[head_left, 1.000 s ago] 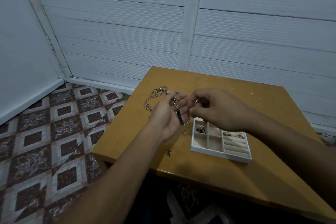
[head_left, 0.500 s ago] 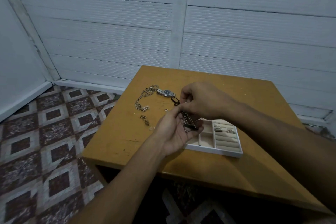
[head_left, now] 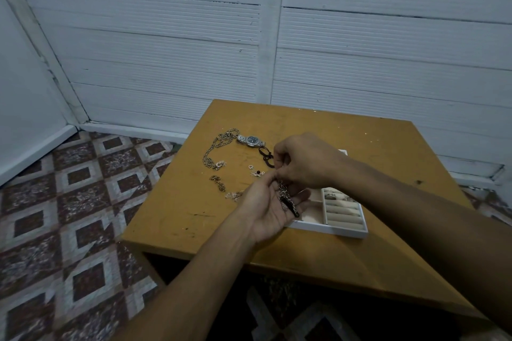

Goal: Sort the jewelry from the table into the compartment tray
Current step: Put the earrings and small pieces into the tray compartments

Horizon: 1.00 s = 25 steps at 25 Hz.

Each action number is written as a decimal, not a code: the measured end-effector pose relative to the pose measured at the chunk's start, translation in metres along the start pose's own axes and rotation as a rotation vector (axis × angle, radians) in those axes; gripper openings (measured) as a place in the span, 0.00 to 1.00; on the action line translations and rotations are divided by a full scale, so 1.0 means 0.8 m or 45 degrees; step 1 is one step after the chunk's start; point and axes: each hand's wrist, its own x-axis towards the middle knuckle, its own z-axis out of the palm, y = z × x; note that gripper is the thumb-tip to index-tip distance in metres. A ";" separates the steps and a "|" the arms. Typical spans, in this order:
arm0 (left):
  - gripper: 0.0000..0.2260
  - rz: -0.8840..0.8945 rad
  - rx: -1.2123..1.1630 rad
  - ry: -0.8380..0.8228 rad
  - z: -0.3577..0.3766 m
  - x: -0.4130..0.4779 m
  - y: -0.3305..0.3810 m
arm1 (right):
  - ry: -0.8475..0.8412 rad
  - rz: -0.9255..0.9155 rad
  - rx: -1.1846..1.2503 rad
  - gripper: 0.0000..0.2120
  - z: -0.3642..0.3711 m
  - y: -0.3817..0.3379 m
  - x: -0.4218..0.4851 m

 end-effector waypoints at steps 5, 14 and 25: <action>0.17 -0.004 0.077 0.056 -0.005 0.002 0.001 | 0.022 0.041 0.025 0.02 0.009 0.011 0.005; 0.22 0.036 0.135 0.215 0.004 0.008 0.003 | 0.130 0.241 0.325 0.01 0.024 0.048 -0.009; 0.20 0.249 0.423 0.318 -0.003 0.013 -0.001 | 0.227 0.321 0.438 0.02 0.034 0.060 -0.019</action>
